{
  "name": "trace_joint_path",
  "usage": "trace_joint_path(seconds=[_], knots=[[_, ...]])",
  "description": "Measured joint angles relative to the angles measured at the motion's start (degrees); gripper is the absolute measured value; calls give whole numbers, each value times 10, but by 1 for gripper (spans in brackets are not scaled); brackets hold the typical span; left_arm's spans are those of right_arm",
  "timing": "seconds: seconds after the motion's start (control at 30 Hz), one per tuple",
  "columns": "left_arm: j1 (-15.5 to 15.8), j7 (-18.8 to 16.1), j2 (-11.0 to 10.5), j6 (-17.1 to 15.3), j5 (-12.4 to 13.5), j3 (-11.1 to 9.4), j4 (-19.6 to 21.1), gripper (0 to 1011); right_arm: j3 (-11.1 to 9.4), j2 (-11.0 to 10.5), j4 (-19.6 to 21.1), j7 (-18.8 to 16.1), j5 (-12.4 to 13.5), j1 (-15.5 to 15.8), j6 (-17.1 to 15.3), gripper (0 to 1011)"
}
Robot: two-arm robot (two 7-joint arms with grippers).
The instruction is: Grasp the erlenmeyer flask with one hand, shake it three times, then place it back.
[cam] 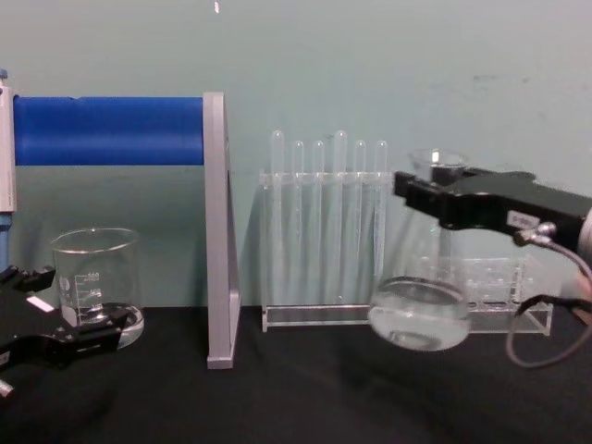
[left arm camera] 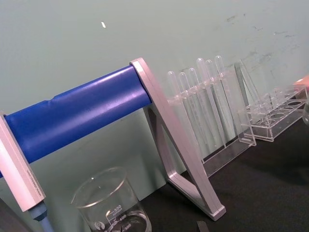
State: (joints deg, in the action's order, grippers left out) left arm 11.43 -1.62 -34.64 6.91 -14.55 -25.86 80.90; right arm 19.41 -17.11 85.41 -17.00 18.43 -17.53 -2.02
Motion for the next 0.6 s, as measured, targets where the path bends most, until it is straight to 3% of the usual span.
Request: trace_joint_path(seconds=[0.6], knots=[[0,0,0,0,0,0,0,1001,-62,7,-32,35,-28,-11,6,450]])
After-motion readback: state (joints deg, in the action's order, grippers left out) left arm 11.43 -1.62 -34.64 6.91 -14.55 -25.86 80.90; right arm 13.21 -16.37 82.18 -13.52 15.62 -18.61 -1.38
